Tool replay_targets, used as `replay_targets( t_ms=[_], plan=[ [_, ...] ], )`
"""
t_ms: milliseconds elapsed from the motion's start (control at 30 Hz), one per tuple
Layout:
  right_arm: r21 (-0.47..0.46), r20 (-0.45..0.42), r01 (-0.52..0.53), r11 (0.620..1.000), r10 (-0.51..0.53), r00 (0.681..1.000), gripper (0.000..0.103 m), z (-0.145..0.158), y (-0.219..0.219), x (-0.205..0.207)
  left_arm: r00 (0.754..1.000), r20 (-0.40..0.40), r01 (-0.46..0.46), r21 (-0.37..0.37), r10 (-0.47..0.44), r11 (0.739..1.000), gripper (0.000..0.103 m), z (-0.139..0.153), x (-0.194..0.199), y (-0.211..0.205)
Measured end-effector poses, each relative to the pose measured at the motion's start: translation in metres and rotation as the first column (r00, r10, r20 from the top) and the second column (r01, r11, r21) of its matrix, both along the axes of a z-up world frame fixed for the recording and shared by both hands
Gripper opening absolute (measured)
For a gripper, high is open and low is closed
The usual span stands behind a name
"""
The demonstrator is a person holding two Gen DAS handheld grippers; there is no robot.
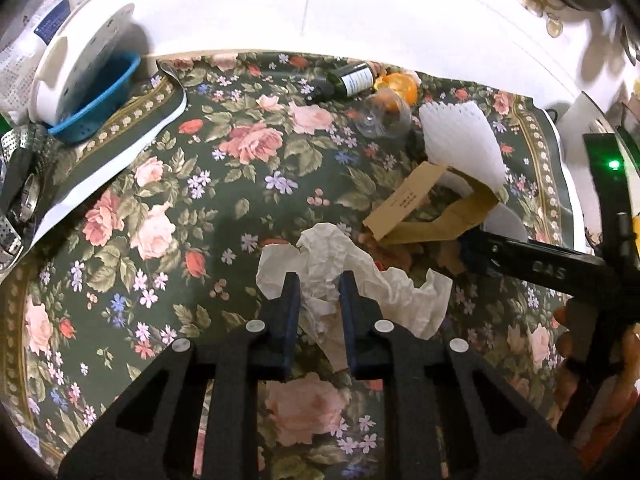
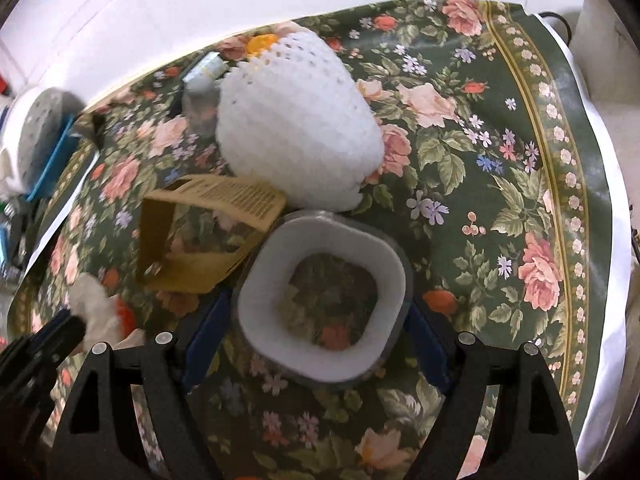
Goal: Collect trash
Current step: 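Carry the tissue with the left gripper while the right gripper carries the cup toward the bin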
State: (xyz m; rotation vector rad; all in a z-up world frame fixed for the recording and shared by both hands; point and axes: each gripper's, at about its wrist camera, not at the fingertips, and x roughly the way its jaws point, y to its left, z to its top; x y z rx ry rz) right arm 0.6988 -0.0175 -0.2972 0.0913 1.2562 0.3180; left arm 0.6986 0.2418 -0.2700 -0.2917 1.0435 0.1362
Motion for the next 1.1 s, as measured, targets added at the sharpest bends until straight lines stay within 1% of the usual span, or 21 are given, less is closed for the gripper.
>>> replay_targets(
  t_ms=[100,133,300,400,600,700,833,1000,1100],
  plan=[
    [0.005,0.010,0.027,1.000,-0.027,1.000,0.080,-0.002,-0.002,0.001,1.000,0.003,-0.003,-0.004,0.003,1.000,0.019,0.000,0.001,0.000],
    [0.005,0.010,0.026,1.000,-0.026,1.000,0.077,-0.001,-0.003,0.001,1.000,0.003,-0.004,-0.004,0.004,1.000,0.019,0.000,0.003,-0.001],
    [-0.024,0.054,0.014,1.000,-0.012,0.998,0.077,0.008,-0.015,-0.011,1.000,0.021,0.008,0.007,-0.008,1.000,0.019,0.010,0.002,-0.013],
    [-0.034,0.087,0.003,0.999,0.000,0.996,0.077,0.018,-0.026,-0.022,0.999,0.038,0.019,0.014,-0.020,1.000,0.019,0.019,0.001,-0.024],
    [0.000,0.143,-0.009,1.000,0.009,0.990,0.077,0.046,-0.066,-0.050,0.995,0.095,0.022,0.016,-0.024,1.000,0.019,0.044,-0.010,-0.056],
    [0.022,0.183,-0.021,1.000,0.016,0.983,0.077,0.062,-0.080,-0.063,0.990,0.138,0.016,0.034,-0.021,0.999,0.019,0.061,-0.022,-0.077],
    [0.057,0.247,-0.044,0.997,0.029,0.969,0.077,0.093,-0.111,-0.090,0.980,0.199,-0.012,0.051,0.002,0.999,0.019,0.085,-0.047,-0.104],
    [0.079,0.313,-0.079,0.994,0.050,0.948,0.077,0.125,-0.145,-0.127,0.963,0.266,-0.055,0.055,0.038,0.997,0.019,0.114,-0.088,-0.139],
    [0.081,0.337,-0.094,0.992,0.062,0.940,0.077,0.137,-0.158,-0.149,0.953,0.298,-0.066,0.054,0.047,0.996,0.019,0.130,-0.114,-0.155]
  ],
)
